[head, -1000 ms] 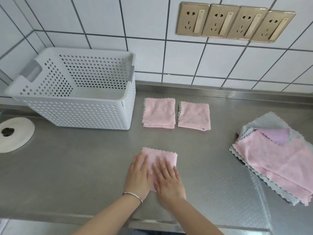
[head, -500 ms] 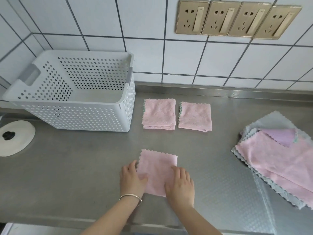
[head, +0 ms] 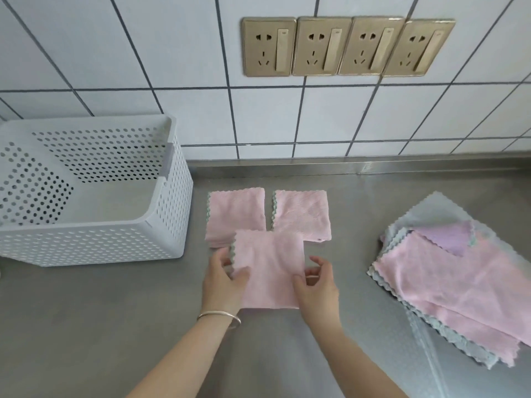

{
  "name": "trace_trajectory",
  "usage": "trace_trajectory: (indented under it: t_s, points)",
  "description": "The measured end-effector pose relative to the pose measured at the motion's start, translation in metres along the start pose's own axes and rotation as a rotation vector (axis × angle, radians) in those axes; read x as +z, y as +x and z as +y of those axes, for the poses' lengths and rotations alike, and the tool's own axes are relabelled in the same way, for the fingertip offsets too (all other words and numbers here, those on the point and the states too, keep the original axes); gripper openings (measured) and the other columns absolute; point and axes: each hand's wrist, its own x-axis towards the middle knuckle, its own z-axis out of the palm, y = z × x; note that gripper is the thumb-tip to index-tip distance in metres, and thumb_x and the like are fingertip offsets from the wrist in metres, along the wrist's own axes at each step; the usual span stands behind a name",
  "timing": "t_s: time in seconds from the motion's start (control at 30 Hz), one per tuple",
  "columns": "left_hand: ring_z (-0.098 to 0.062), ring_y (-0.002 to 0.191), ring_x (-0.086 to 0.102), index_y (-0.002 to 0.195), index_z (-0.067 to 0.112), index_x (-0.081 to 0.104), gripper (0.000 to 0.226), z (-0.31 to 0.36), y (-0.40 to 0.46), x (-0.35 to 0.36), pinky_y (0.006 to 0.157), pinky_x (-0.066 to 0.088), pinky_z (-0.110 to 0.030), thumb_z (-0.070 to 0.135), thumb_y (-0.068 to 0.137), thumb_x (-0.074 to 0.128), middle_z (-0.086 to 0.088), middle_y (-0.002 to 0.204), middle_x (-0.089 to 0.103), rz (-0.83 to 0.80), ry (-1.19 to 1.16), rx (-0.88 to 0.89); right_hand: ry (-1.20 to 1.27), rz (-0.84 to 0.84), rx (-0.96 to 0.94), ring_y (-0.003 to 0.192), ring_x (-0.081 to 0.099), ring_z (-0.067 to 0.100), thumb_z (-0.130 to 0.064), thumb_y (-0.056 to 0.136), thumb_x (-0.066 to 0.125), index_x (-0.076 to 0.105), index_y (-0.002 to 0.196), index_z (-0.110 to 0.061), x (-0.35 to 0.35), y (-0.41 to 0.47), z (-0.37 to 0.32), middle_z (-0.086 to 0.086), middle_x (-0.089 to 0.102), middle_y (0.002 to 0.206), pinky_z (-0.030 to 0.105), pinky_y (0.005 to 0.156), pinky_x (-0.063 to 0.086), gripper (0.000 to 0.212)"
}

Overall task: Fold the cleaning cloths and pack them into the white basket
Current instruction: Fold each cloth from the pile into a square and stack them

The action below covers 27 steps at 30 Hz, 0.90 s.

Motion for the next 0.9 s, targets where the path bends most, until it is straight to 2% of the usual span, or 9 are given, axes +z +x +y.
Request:
trace_trajectory:
  t_s: [0.1,0.17,0.3,0.43,0.6,0.7,0.77,0.83,0.9]
  points:
    - [-0.011,0.094,0.053,0.127,0.028,0.044,0.055,0.043,0.03,0.026,0.076,0.04,-0.012,0.009,0.08,0.063,0.008,0.109,0.052,-0.059,-0.018,0.155,0.047,0.058,-0.053,0.073,0.054,-0.003,-0.011,0.084,0.057,0.045,0.122,-0.019,-0.018,0.048,-0.024,-0.015,0.052,0.082,0.007,0.056,0.039,0.041]
    - [-0.013,0.097,0.05,0.131,0.029,0.044,0.054,0.062,0.054,0.048,0.088,0.039,-0.018,0.01,0.083,0.059,0.005,0.113,0.053,-0.103,0.042,0.209,0.061,0.087,-0.054,0.07,0.053,-0.002,-0.012,0.085,0.057,0.043,0.123,-0.019,-0.027,0.082,-0.035,-0.016,0.051,0.083,0.007,0.054,0.039,0.042]
    - [-0.025,0.11,0.053,0.13,0.029,0.05,0.045,0.074,0.101,0.092,0.1,0.039,-0.028,0.013,0.089,0.051,-0.007,0.128,0.054,-0.199,0.258,0.231,0.086,0.107,0.01,0.074,0.054,0.01,-0.013,0.085,0.057,0.042,0.129,-0.017,-0.032,0.141,-0.037,-0.011,0.052,0.084,0.022,0.064,0.038,0.046]
    - [-0.03,0.119,0.048,0.133,0.02,0.048,0.045,0.061,0.125,0.122,0.098,0.035,-0.028,0.009,0.089,0.048,-0.014,0.131,0.049,-0.233,0.479,0.25,0.067,0.106,0.047,0.072,0.053,0.005,-0.014,0.086,0.055,0.041,0.13,-0.017,-0.026,0.166,-0.021,-0.013,0.051,0.082,0.02,0.061,0.039,0.047]
    - [-0.029,0.119,0.045,0.136,0.019,0.043,0.045,0.046,0.13,0.138,0.098,0.032,-0.025,0.01,0.092,0.046,-0.014,0.131,0.042,-0.21,0.523,0.28,0.015,0.144,0.028,0.084,0.055,0.019,-0.009,0.087,0.051,0.042,0.128,-0.016,-0.017,0.174,-0.004,-0.003,0.053,0.096,0.036,0.077,0.048,0.042]
    - [-0.03,0.124,0.039,0.136,0.017,0.043,0.046,0.042,0.126,0.14,0.102,0.031,-0.028,0.01,0.091,0.048,-0.014,0.137,0.035,-0.187,0.58,0.313,-0.191,0.218,-0.142,0.092,0.055,0.028,0.001,0.081,0.052,0.05,0.124,-0.013,-0.013,0.171,0.001,0.008,0.05,0.114,0.037,0.08,0.048,0.045]
    - [-0.032,0.133,0.028,0.136,0.015,0.042,0.046,0.039,0.122,0.141,0.11,0.025,-0.034,0.013,0.09,0.047,-0.014,0.149,0.022,-0.126,0.736,0.462,-0.554,0.263,-0.375,0.094,0.059,0.033,0.003,0.073,0.047,0.057,0.119,-0.012,-0.009,0.172,0.008,0.012,0.058,0.118,0.037,0.076,0.05,0.049]
    - [-0.028,0.143,0.01,0.143,0.015,0.027,0.051,0.038,0.121,0.143,0.117,0.014,-0.039,0.024,0.094,0.039,-0.008,0.156,0.007,-0.163,0.934,0.596,-0.827,0.157,-0.505,0.108,0.062,0.029,-0.012,0.073,0.036,0.062,0.117,-0.013,-0.006,0.178,0.01,0.007,0.062,0.124,0.038,0.082,0.053,0.051]
    - [-0.019,0.145,-0.01,0.148,0.018,0.006,0.058,0.034,0.122,0.146,0.119,0.002,-0.043,0.039,0.097,0.025,0.001,0.158,-0.006,-0.245,1.092,0.592,-0.937,0.02,-0.518,0.128,0.048,0.023,-0.028,0.081,0.028,0.058,0.125,-0.013,-0.004,0.178,0.01,0.004,0.052,0.138,0.041,0.1,0.042,0.055]
